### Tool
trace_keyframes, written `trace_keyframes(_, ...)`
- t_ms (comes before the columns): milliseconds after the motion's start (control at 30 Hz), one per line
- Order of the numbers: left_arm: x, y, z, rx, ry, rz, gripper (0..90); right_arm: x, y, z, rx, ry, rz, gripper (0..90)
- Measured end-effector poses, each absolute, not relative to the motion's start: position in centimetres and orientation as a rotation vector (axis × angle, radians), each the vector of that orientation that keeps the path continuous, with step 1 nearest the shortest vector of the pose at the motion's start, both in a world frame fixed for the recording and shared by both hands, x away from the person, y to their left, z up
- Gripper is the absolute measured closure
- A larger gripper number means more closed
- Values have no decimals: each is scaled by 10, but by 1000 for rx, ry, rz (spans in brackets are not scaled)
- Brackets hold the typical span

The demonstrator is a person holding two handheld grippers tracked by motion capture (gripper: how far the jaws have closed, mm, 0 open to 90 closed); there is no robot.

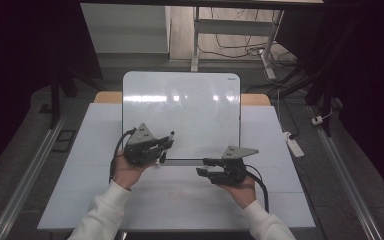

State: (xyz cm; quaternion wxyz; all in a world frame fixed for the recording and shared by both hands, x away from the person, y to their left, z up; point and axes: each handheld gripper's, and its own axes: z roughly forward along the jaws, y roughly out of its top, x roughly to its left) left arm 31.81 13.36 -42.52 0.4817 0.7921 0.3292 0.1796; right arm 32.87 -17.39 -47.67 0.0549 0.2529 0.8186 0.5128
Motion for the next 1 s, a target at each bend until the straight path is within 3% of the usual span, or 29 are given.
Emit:
trace_keyframes(533, 337, 196, -431, 1887, 1047, 504, 813, 311, -251, -497, 811, 2311, 1303, 468)
trace_keyframes(1000, 374, 200, -459, 1957, 1148, 485, 810, 303, -284, -500, 880, 2265, 1255, 445)
